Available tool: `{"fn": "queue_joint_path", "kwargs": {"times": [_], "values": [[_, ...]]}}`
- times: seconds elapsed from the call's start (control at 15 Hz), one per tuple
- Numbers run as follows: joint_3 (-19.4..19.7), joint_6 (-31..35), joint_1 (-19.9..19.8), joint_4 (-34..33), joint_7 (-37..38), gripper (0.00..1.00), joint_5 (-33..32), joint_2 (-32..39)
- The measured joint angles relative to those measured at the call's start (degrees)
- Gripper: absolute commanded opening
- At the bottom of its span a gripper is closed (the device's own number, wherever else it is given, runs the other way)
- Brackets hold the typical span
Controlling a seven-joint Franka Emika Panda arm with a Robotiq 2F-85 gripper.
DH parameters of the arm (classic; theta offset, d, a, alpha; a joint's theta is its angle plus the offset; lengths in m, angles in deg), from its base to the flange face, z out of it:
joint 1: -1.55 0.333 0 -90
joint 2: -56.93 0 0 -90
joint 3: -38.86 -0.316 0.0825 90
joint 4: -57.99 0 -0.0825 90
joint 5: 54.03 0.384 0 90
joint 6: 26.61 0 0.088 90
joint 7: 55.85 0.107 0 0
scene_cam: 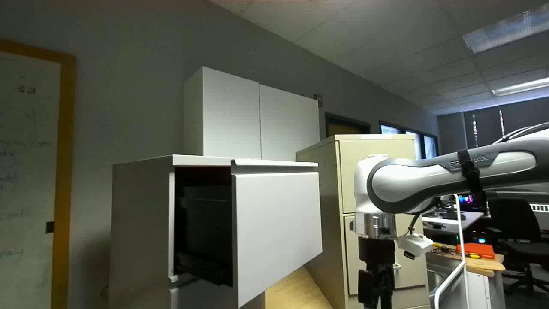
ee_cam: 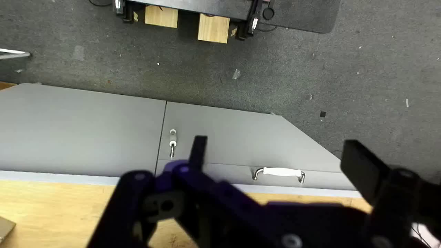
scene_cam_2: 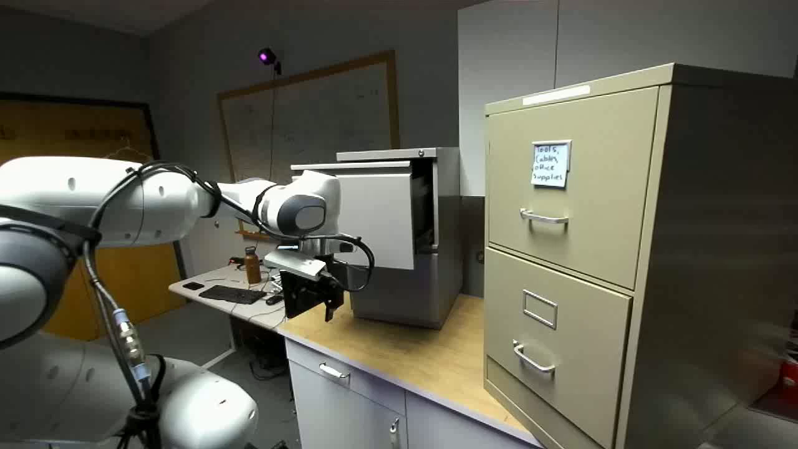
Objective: Close the top drawer of the file cabinet
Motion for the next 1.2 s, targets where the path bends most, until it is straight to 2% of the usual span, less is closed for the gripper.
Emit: {"fn": "queue_joint_path", "kwargs": {"times": [1.2], "values": [[-0.6, 1.7, -0.2, -0.1, 0.0, 1.0, 0.0, 0.1]]}}
